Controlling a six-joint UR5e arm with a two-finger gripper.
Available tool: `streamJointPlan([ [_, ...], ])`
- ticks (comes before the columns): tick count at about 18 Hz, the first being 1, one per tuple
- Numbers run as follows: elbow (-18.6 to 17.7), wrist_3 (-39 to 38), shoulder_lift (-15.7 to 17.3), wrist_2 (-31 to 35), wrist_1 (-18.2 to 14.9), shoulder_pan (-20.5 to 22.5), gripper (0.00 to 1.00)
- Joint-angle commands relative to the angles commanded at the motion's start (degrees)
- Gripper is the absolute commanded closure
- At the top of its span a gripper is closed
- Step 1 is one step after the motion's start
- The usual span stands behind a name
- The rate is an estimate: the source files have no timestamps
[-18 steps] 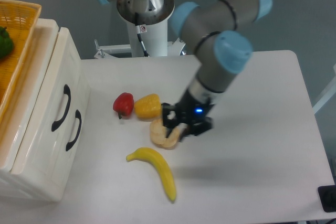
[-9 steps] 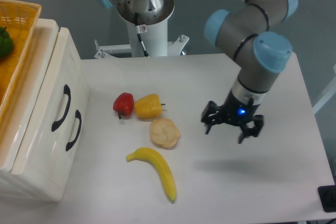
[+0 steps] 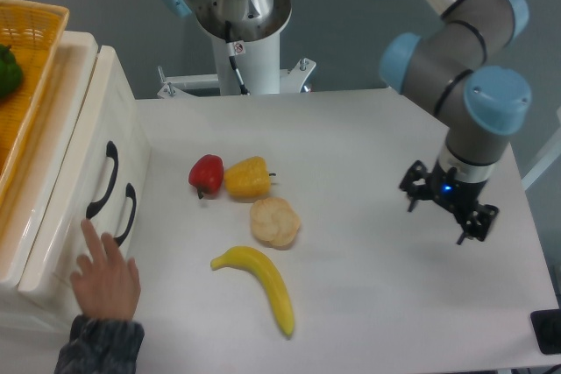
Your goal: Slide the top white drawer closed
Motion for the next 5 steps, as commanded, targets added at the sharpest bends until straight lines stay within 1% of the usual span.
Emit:
streamJointPlan([
  [2,1.76,0.27,-1.85,0.36,0.00,0.00,0.00],
  [5,1.85,0.45,-2.29,0.19,0.00,0.09,0.00],
])
